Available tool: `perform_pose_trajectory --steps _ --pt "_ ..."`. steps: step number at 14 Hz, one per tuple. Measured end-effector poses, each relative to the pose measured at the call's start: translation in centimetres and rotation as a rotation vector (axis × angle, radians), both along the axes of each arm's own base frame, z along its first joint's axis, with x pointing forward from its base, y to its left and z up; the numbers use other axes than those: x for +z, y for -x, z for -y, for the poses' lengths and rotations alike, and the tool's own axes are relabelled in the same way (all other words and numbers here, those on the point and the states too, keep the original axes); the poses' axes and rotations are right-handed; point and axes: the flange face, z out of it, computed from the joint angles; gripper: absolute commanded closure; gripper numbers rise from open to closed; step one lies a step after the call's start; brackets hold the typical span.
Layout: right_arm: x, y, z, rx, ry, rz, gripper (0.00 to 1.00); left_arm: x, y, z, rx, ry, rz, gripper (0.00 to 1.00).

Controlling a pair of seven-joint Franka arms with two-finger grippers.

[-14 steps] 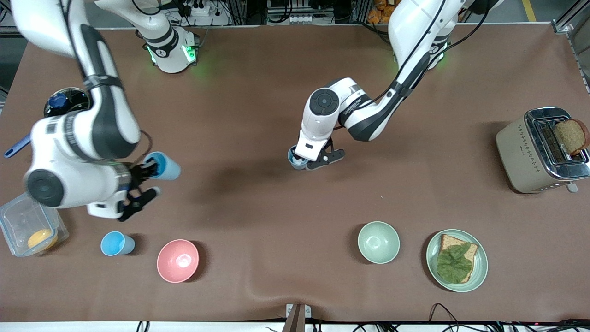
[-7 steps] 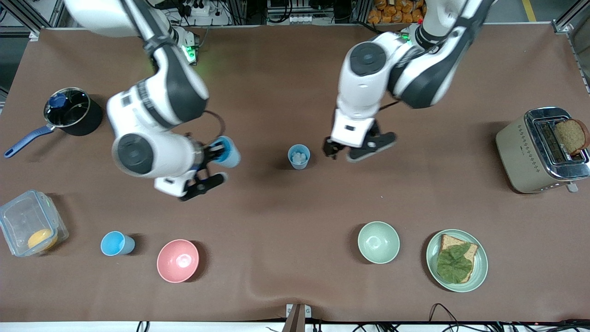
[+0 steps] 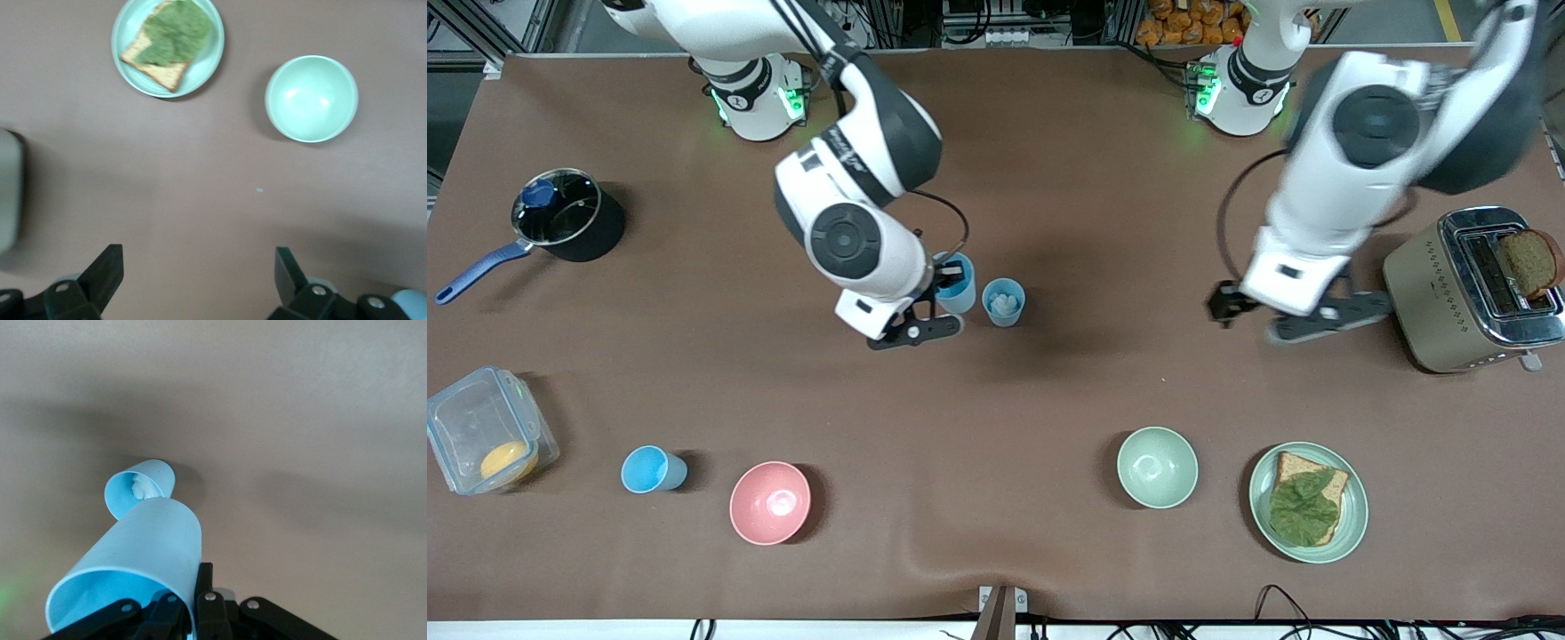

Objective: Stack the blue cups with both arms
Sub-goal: 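Move the right gripper's cup over the center cup while the left gripper withdraws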

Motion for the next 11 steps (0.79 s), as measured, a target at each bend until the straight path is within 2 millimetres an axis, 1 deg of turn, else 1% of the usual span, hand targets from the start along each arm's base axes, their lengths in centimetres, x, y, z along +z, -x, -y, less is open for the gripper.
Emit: perform_pose_trajectory --steps 2,3,4,6,10,11 --pt "-1.6 1.1 -2.4 -0.068 0.018 0.002 1.00 0.9 -0.5 -3.8 -0.048 -0.005 -0.019 0.00" --pt "-2.3 1.8 -3.7 -0.089 0.023 0.006 1.00 1.4 -0.4 -5.1 -0.068 -0.010 -0.027 0.00" --pt "-2.9 2.3 -4.7 -0.100 0.026 0.009 1.00 2.0 -0.2 -5.8 -0.075 -0.015 -0.032 0.00" --pt "-4.1 2.9 -5.9 -0.125 0.032 0.011 1.00 3.7 0.7 -6.4 -0.056 -0.001 -0.051 0.00" --pt "-6.6 3.2 -7.0 -0.225 0.055 0.007 1.00 9.0 2.1 -8.0 -0.038 0.012 -0.072 0.00" --pt "-7.3 3.3 -7.1 -0.242 0.067 -0.001 1.00 10.0 2.4 -8.5 -0.037 0.010 -0.079 0.00"
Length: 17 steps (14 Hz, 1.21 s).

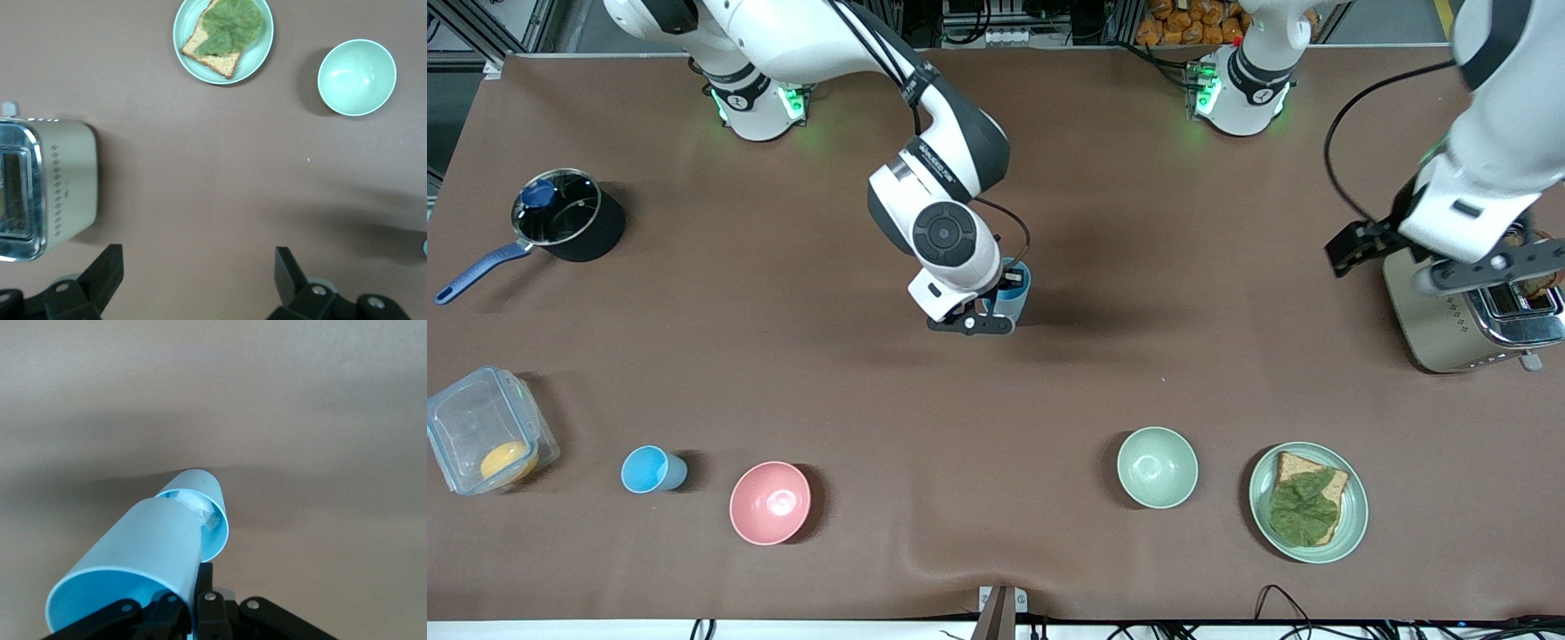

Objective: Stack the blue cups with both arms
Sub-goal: 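Move the right gripper's cup over the center cup while the left gripper withdraws, then lower the cup into the center cup and open the right gripper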

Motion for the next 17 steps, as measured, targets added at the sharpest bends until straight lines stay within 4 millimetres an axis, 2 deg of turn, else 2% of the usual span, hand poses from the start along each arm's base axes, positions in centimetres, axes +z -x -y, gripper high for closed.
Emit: perform_pose_trajectory --steps 2,5,12,13,15,16,17 --pt "-1.0 0.3 0.0 -0.017 0.017 -0.015 1.00 1.5 0.4 -0.6 0.004 -0.002 -0.019 0.00" --pt "-1.3 0.3 0.1 -0.030 0.023 -0.019 1.00 2.9 0.7 -1.3 -0.020 -0.003 -0.026 0.00" --pt "-1.7 0.4 0.2 -0.041 0.033 -0.028 1.00 2.9 0.2 -5.1 -0.106 0.034 -0.048 0.00" --pt "-1.8 0.5 0.2 -0.041 0.034 -0.029 0.95 2.9 0.2 -5.4 -0.104 0.049 -0.049 0.00" --pt "-1.8 0.5 0.2 -0.042 0.034 -0.029 0.29 2.9 0.1 -6.0 -0.094 0.059 -0.047 0.00" --pt "-1.8 0.5 0.2 -0.042 0.034 -0.029 0.00 3.0 0.1 -6.3 -0.091 0.059 -0.046 0.00" --pt "-1.8 0.4 0.3 -0.043 0.035 -0.029 0.00 3.0 0.1 -6.3 -0.090 0.059 -0.046 0.00"
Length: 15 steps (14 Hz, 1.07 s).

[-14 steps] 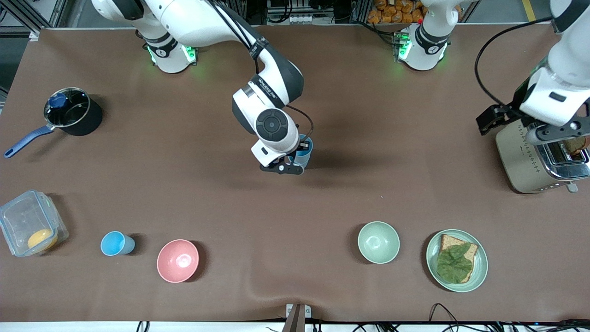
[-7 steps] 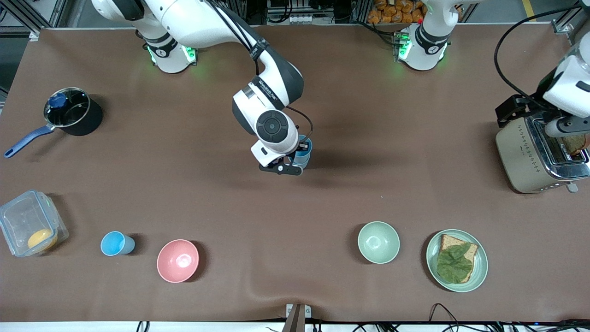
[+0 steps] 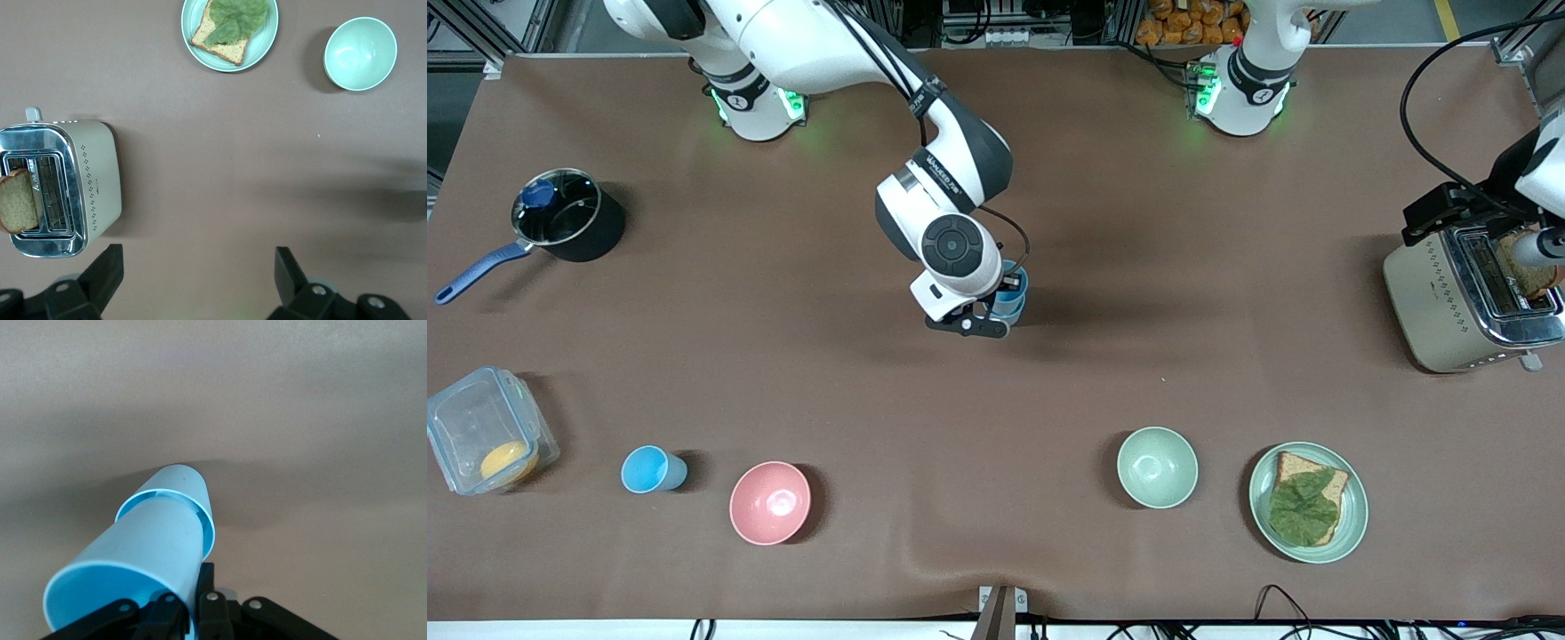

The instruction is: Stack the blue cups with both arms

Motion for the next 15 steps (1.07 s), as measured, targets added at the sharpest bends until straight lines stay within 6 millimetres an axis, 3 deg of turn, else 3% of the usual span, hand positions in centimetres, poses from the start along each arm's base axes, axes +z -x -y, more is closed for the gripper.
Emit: perform_pose_trajectory --steps 4,7,12,15 --pt "0.1 -0.1 0.2 -0.002 0.003 0.001 0.00 0.2 0.0 0.0 0.000 0.000 0.003 0.00" --pt "1.3 -1.1 1.9 0.008 0.022 -0.016 0.00 0.2 0.0 -0.1 0.002 0.000 0.005 0.00" --pt "5.6 -5.6 10.7 0.085 -0.005 -0.074 0.00 0.5 0.1 -0.1 0.002 0.001 0.010 0.00" --pt "5.2 -6.5 15.6 0.150 -0.007 -0.181 0.00 0.8 0.3 -0.2 0.002 0.002 0.015 0.00"
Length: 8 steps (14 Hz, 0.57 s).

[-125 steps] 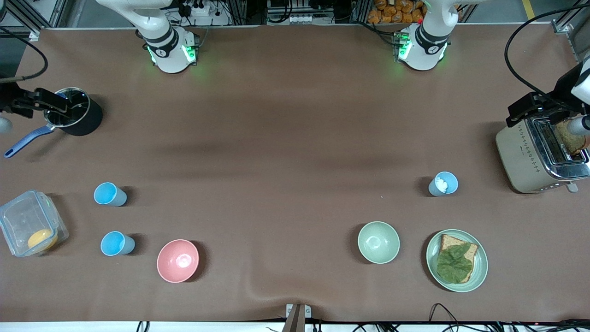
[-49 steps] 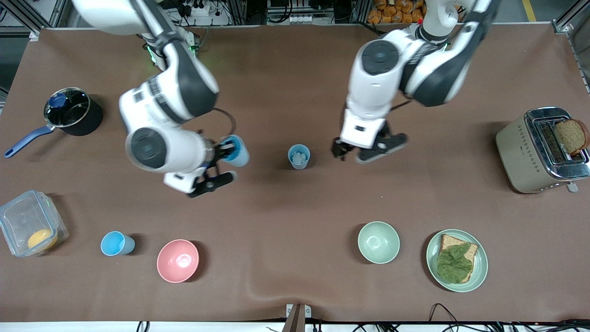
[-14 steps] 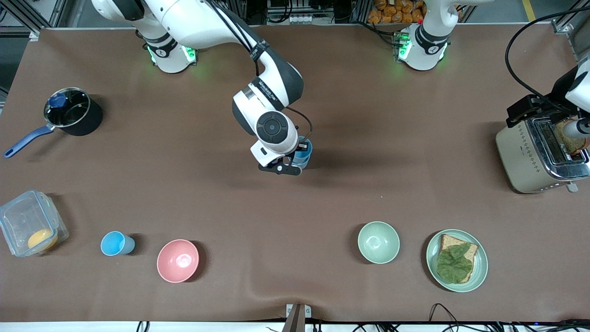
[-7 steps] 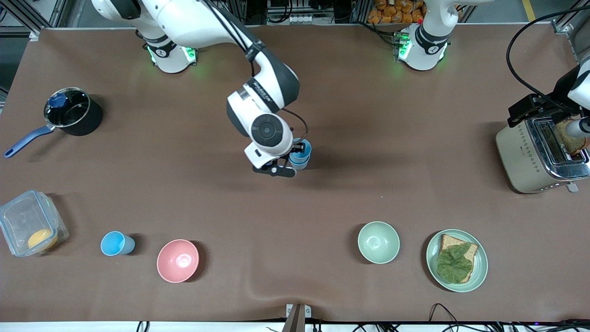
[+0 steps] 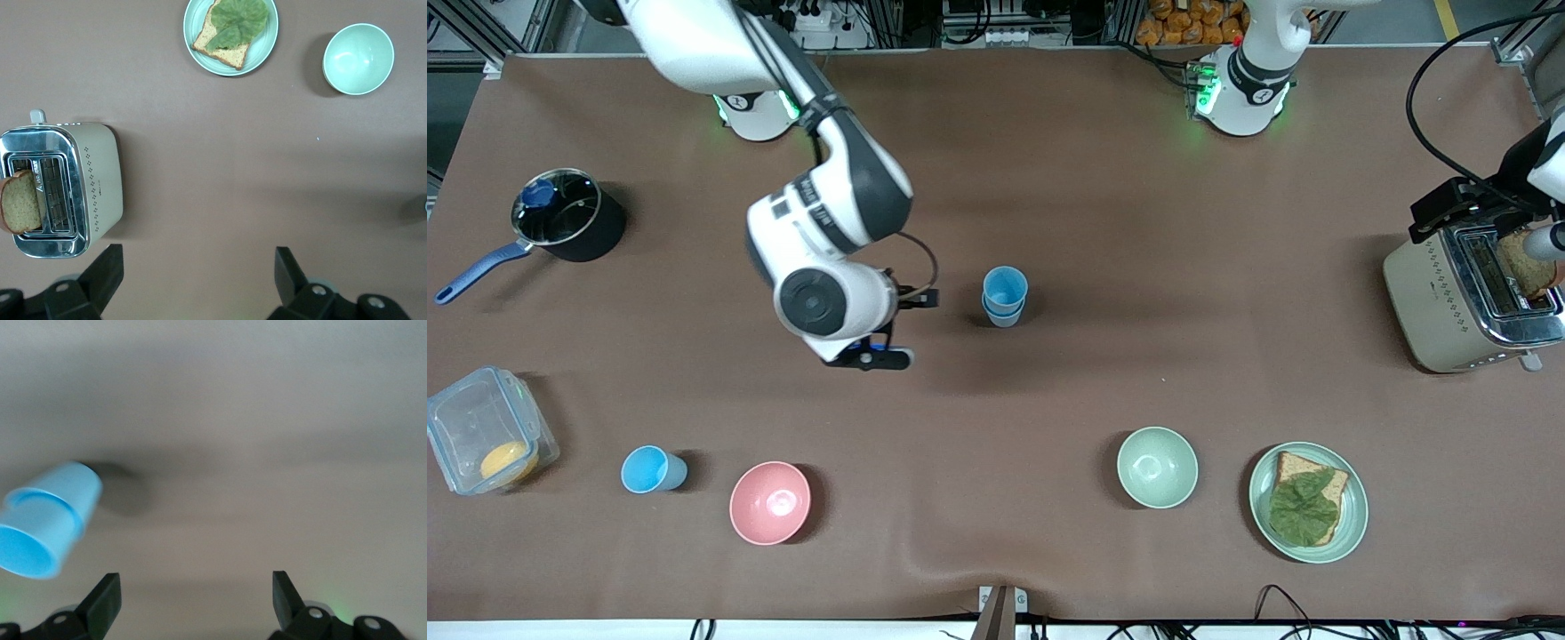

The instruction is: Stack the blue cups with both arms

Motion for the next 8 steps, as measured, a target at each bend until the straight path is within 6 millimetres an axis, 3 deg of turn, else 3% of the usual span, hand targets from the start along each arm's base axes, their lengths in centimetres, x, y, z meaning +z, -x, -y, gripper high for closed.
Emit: perform_pose_trajectory --steps 3,8 --pt "-3.4 -0.3 4.9 0.073 -0.027 -0.105 0.00 0.0 0.0 0.0 0.000 0.000 0.001 0.00" --pt "-8.2 -1.7 17.5 0.190 -0.083 -0.194 0.00 0.1 0.0 0.0 0.000 0.000 0.002 0.00"
